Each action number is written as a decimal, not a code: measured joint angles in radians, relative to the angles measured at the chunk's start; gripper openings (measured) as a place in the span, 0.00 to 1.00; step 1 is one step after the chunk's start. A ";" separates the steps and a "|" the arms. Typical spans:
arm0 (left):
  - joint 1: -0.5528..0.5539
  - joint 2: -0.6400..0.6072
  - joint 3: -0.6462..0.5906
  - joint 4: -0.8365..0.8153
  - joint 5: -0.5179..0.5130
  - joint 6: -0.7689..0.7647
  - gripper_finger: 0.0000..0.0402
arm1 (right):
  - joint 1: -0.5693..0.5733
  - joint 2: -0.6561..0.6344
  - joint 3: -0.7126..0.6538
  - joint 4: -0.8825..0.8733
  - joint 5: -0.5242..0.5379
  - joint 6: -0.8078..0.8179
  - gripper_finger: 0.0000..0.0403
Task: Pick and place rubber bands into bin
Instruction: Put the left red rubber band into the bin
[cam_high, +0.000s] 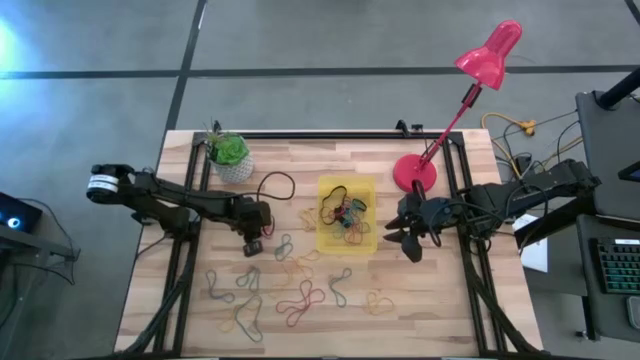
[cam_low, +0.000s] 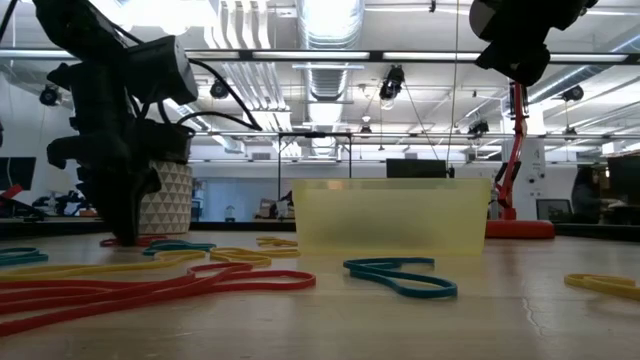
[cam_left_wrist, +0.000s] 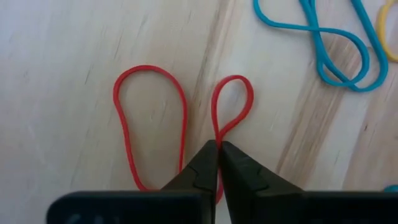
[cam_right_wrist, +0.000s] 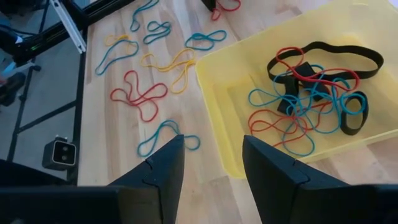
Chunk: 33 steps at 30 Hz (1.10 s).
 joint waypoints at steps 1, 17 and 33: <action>0.000 -0.004 0.000 0.003 -0.004 -0.012 0.00 | 0.000 0.000 0.000 0.000 0.000 0.000 0.37; 0.001 -0.229 0.109 0.072 -0.046 -0.012 0.00 | 0.000 0.000 0.000 0.000 0.000 0.000 0.37; 0.003 -0.318 0.284 0.300 -0.121 0.086 0.00 | 0.000 0.000 -0.001 0.005 0.000 -0.008 0.37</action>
